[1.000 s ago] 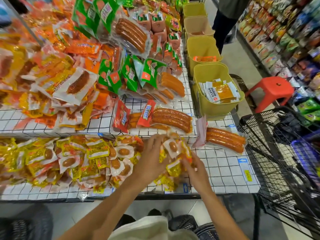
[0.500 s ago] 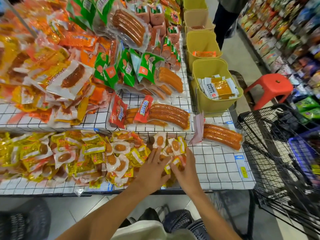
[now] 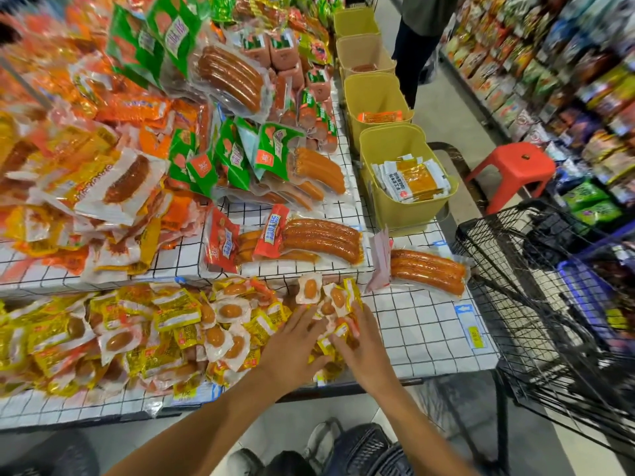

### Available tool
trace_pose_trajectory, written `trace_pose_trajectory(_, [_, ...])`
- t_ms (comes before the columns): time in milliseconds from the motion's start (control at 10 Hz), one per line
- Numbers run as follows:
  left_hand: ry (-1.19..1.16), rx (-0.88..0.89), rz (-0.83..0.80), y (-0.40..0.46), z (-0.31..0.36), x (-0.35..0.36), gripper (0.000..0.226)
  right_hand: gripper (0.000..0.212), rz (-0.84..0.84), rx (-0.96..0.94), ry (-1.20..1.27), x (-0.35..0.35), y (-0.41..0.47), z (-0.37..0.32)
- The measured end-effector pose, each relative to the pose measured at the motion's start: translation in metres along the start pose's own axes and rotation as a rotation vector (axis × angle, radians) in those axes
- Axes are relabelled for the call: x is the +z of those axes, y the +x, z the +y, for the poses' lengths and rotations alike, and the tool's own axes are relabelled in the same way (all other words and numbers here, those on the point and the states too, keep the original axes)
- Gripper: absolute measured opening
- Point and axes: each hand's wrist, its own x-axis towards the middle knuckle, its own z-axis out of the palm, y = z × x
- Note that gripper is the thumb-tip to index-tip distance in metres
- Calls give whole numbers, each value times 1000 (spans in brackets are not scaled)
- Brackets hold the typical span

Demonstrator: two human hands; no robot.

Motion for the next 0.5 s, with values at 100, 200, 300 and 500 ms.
trace_pose_trajectory(100, [-17,41,-18,-2,-3,-7,65,74,3,27,-88,0,0,-1])
trace_pose_trajectory(200, [-135,85,-16,-13,-11,-25,52,71,34,48,-250,0,-3,-7])
trace_pose_trajectory(300, [-220,140,16,-27,-20,-45,48,62,76,29,-309,4,-8,-16])
trace_pose_trajectory(500, [-235,214,146,-97,-73,-94,48,56,165,80,-376,40,-34,-60])
